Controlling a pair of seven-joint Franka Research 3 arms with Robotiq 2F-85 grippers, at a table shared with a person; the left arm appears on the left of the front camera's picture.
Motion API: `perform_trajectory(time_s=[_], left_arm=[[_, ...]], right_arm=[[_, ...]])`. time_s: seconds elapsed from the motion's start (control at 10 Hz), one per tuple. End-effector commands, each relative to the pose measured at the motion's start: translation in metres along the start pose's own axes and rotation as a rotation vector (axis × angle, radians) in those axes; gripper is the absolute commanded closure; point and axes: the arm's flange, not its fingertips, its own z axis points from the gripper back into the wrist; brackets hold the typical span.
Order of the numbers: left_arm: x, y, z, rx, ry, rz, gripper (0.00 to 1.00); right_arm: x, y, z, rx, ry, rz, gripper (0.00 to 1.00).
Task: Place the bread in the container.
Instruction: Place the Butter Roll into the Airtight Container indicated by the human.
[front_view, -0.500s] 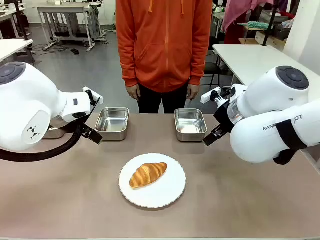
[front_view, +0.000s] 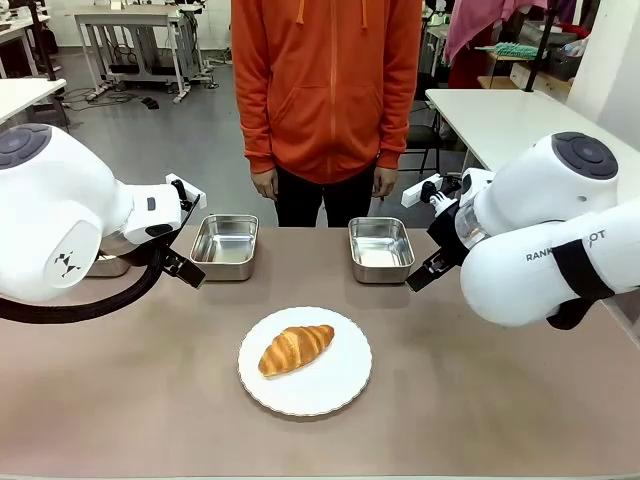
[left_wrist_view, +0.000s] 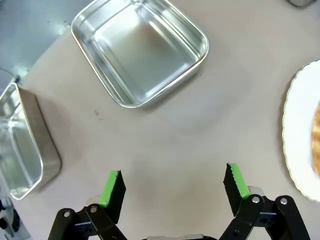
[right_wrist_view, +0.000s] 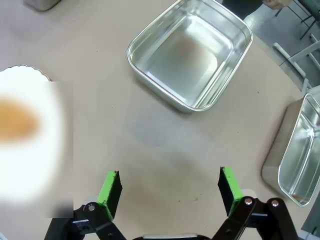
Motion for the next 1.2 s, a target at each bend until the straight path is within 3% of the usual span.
perform_trajectory(time_s=[0.0,0.4,0.5,0.6,0.8,1.1], left_arm=[[0.000,0.000,0.000,0.000,0.000,-0.001,0.00],[0.000,0.000,0.000,0.000,0.000,-0.001,0.00],[0.000,0.000,0.000,0.000,0.000,0.000,0.00],[0.015,0.009,0.026,-0.007,-0.014,0.009,0.00],[0.047,0.045,0.092,-0.135,-0.018,0.000,0.00],[0.044,0.128,0.165,-0.284,0.050,-0.116,0.00]], right_arm=[[0.000,0.000,0.000,0.000,0.000,-0.001,0.00],[0.000,0.000,0.000,0.000,0.000,0.000,0.00],[0.012,-0.015,0.020,-0.029,-0.018,-0.016,0.00],[0.023,-0.031,0.043,-0.038,-0.037,-0.021,0.00],[0.039,-0.077,0.091,-0.049,-0.047,-0.064,0.00],[0.024,-0.168,0.150,0.069,-0.111,-0.113,0.00]])
